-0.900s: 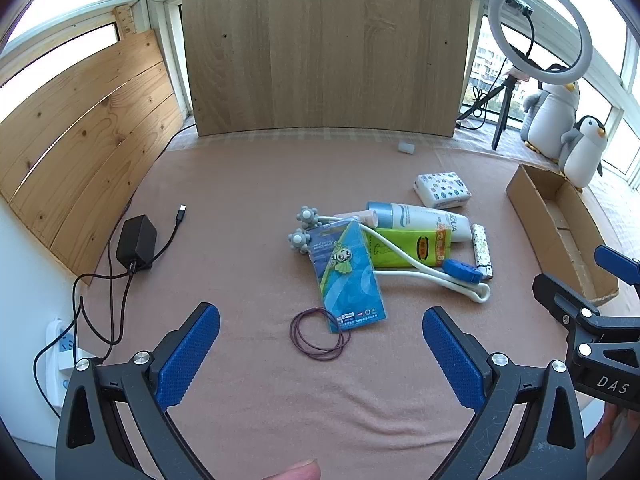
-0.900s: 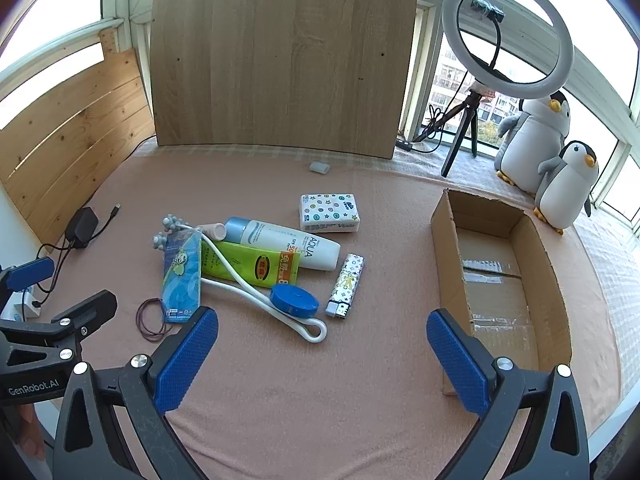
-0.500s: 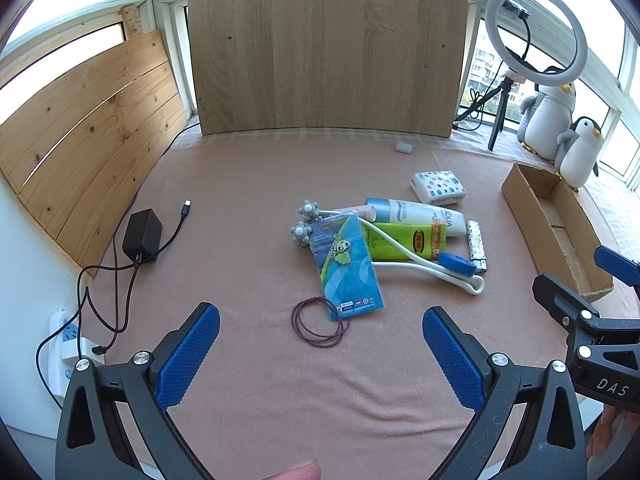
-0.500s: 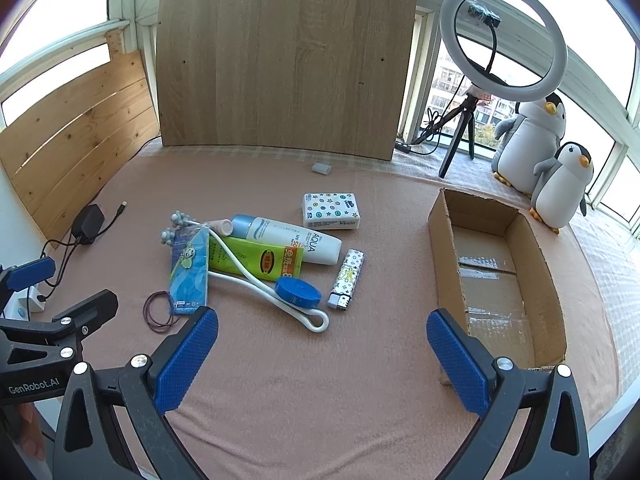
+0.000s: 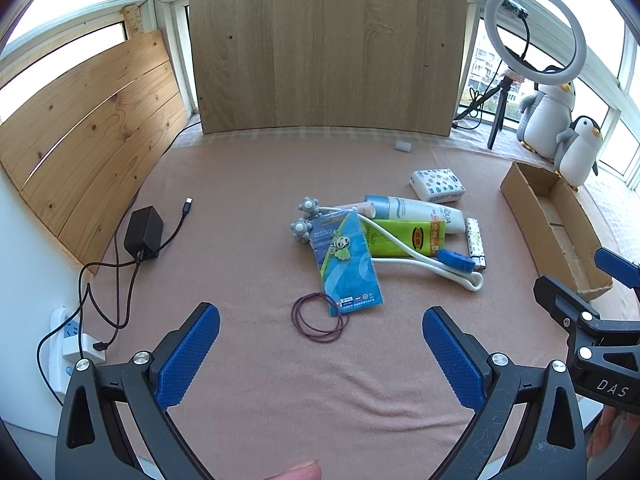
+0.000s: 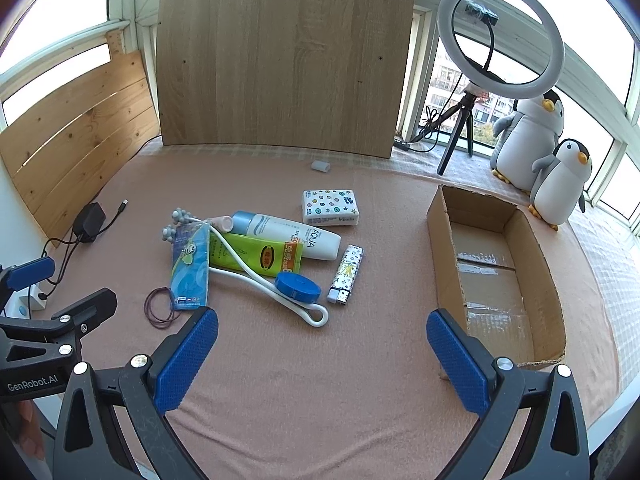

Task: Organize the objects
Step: 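Move the right tool toward the blue card-packaged keychain, then grasp the blue keychain card with the right tool and lift it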

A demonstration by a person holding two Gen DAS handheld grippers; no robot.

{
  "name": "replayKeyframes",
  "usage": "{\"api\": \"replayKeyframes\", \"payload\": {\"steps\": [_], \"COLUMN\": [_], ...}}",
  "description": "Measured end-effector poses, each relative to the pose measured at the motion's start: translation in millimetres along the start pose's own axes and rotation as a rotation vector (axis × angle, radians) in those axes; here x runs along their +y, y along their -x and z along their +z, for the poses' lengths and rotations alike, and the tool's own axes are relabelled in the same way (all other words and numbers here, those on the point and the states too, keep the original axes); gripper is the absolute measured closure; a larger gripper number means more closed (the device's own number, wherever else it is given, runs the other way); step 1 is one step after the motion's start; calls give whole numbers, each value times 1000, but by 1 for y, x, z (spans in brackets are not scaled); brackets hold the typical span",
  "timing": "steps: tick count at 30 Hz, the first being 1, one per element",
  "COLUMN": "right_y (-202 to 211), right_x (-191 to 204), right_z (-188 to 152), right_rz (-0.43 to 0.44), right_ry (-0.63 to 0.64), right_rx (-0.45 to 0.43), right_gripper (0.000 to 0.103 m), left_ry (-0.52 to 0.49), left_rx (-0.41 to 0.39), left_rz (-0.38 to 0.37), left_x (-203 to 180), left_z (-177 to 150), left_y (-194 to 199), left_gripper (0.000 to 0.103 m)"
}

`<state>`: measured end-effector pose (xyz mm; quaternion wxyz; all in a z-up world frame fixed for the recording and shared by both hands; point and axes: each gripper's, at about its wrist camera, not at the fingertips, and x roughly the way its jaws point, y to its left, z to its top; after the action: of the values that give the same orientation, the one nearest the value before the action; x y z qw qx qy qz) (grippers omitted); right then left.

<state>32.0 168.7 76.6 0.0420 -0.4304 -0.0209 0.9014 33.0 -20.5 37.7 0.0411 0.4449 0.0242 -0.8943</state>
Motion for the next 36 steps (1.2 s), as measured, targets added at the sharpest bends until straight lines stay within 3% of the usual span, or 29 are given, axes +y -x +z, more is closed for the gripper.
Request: {"api": "replayKeyframes", "payload": {"steps": [17,21,27,29,35,36], "right_y": [-27,-60,-106,-119,-140,-143], "right_x": [1,12,61,78,97,97], "right_z": [8,-3,-21,-23,-14,-11], "right_rz": [2,83,254,270,329,341], "right_ry": [15,37,128,162,194,190], "right_rx": [34,77,136,141,125,129], "right_gripper": [0,0,0,0,12,18], "left_ry": [24,48,108,144,225,237], "left_rx": [22,27,33,39,69,77], "left_rz": [22,50,76,83,106,103], "left_x": [13,33,71,85,123,127], "left_z": [16,20,17,15,4,3], "left_y": [-22,-40,-60,-64,-75,-77], "left_gripper": [0,0,0,0,0,0]}}
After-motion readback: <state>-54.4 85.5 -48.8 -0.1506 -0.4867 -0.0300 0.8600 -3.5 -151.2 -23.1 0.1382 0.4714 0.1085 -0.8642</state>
